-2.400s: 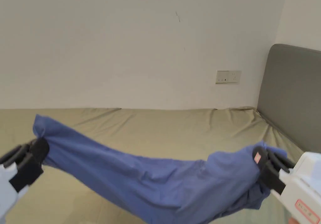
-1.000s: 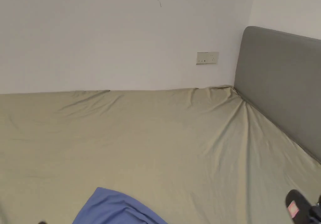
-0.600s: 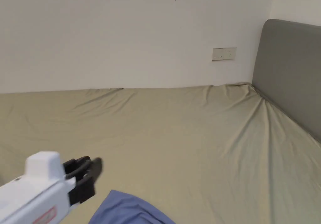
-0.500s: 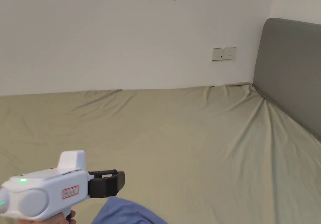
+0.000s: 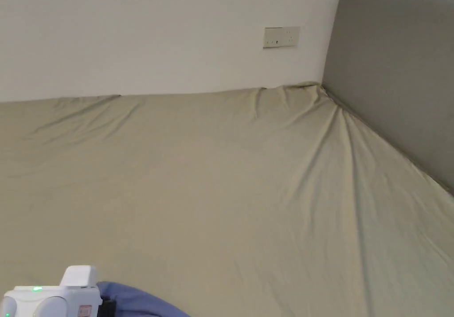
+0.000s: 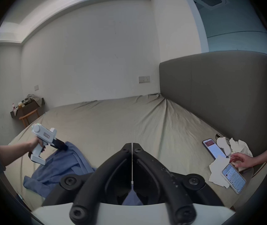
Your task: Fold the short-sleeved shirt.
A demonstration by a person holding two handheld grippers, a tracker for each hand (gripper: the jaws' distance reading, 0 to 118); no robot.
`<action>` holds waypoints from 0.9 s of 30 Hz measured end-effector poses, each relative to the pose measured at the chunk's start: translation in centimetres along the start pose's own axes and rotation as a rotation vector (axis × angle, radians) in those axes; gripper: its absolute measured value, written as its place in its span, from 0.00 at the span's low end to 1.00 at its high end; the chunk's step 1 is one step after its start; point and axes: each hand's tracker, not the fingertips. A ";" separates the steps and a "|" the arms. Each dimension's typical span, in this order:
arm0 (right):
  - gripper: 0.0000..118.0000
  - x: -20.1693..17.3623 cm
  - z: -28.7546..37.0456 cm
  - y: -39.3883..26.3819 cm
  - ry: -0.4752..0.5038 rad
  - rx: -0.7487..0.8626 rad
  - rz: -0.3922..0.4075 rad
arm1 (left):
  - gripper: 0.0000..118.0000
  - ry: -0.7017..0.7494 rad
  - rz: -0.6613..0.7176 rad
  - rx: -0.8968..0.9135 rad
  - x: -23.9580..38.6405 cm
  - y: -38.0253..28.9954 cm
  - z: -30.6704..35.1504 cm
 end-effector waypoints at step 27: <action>0.11 3.7 -0.6 -3.7 0.117 0.053 -0.155 | 0.02 -0.142 0.213 0.620 0.6 -11.5 27.2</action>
